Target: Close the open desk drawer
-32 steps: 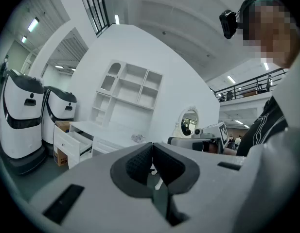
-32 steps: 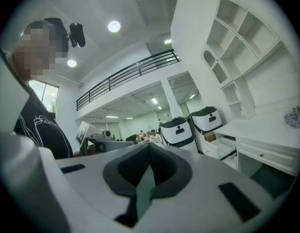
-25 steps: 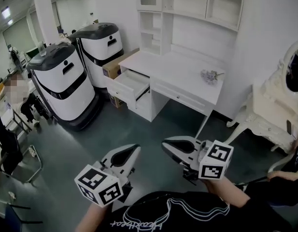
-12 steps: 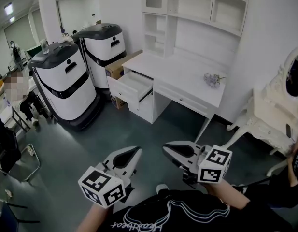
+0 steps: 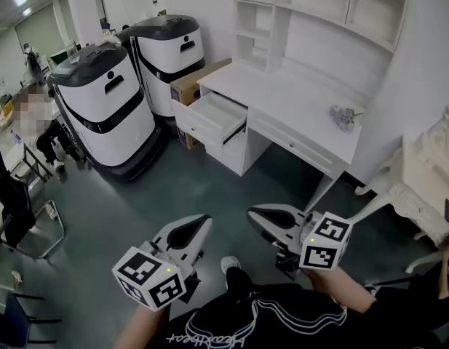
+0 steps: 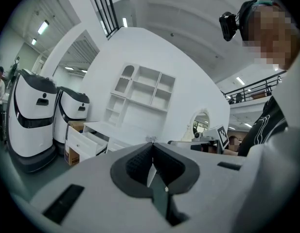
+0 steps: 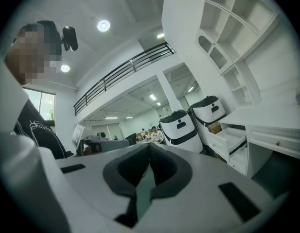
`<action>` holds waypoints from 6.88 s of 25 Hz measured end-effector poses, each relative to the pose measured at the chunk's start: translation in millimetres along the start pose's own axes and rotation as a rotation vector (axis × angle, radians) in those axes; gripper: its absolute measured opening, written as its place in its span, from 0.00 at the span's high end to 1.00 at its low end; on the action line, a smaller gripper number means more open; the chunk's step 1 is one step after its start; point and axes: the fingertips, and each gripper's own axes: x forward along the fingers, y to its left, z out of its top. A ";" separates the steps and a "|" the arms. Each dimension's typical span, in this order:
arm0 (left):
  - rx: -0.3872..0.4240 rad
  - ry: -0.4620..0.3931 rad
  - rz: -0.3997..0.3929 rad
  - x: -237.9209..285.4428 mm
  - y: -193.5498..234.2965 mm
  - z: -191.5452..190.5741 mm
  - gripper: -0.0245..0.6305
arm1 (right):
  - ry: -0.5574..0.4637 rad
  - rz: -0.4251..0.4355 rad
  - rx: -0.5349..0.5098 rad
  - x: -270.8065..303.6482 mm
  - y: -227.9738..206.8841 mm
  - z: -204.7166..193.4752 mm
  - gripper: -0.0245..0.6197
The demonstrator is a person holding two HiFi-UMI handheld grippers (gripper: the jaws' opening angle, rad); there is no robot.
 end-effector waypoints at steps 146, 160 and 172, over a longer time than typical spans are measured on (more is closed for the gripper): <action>-0.027 0.582 -0.046 492.7 613.4 -94.8 0.96 | 0.002 -0.528 0.572 276.1 -591.9 5.3 0.95; -0.035 0.571 -0.030 534.4 614.5 -88.8 0.96 | 0.000 -0.548 0.534 259.7 -628.5 23.0 0.95; -0.043 0.558 -0.020 564.3 614.2 -84.4 0.96 | -0.005 -0.555 0.523 247.0 -647.7 34.7 0.95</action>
